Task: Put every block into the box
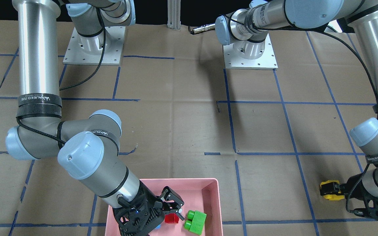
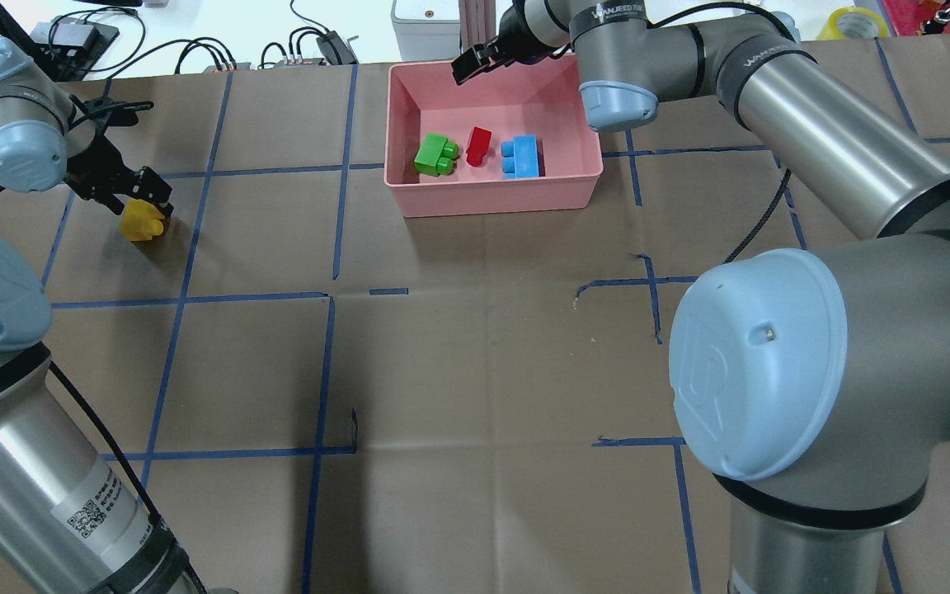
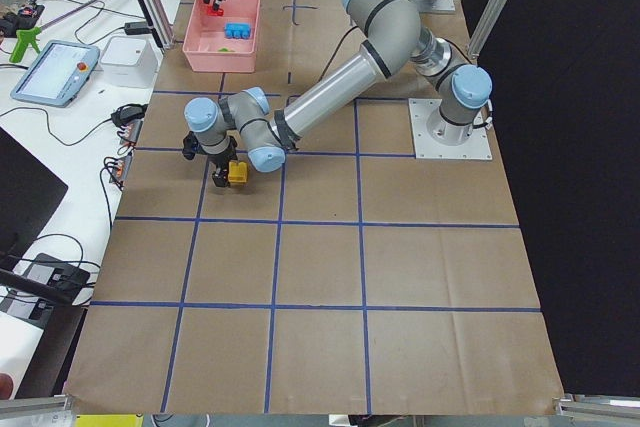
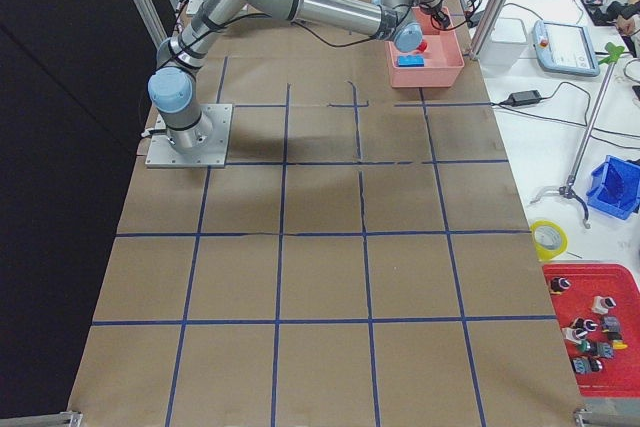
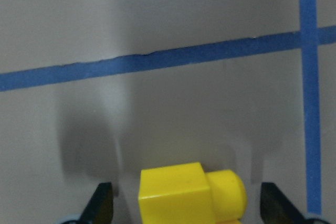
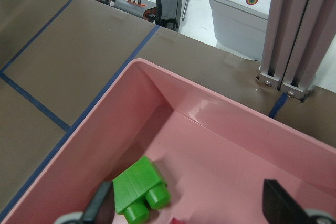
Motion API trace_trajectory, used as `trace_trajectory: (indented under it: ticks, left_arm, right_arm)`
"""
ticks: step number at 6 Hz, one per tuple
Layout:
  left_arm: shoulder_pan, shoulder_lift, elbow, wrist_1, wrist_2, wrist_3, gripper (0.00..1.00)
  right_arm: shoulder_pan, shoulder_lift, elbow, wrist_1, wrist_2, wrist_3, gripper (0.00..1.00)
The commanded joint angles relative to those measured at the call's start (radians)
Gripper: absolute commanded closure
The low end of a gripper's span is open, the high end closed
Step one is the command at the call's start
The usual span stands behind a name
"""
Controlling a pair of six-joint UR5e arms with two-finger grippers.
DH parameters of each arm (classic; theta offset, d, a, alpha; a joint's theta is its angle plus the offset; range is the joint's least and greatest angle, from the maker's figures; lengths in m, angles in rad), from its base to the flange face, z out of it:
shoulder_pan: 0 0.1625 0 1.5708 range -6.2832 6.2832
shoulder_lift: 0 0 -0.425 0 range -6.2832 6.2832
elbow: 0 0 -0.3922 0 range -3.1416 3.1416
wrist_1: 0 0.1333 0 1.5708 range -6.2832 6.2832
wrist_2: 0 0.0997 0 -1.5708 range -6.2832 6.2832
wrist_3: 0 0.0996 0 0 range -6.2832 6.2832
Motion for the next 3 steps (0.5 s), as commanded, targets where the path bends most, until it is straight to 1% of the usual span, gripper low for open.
trace_trajectory:
  ticks: [1, 2, 3]
  left_arm:
    - [0.001, 0.006, 0.000, -0.002, -0.002, -0.003, 0.26]
    - [-0.001, 0.011, 0.000, -0.005, -0.004, -0.006, 0.40]
    - [-0.001, 0.015, 0.000, -0.013, -0.004, -0.006, 0.56]
  right_arm:
    - [0.000, -0.003, 0.002, 0.014, 0.000, 0.001, 0.00]
    - [-0.002, -0.017, 0.007, 0.052, -0.023, 0.001, 0.00]
    - [-0.015, -0.095, 0.010, 0.219, -0.101, -0.003, 0.00]
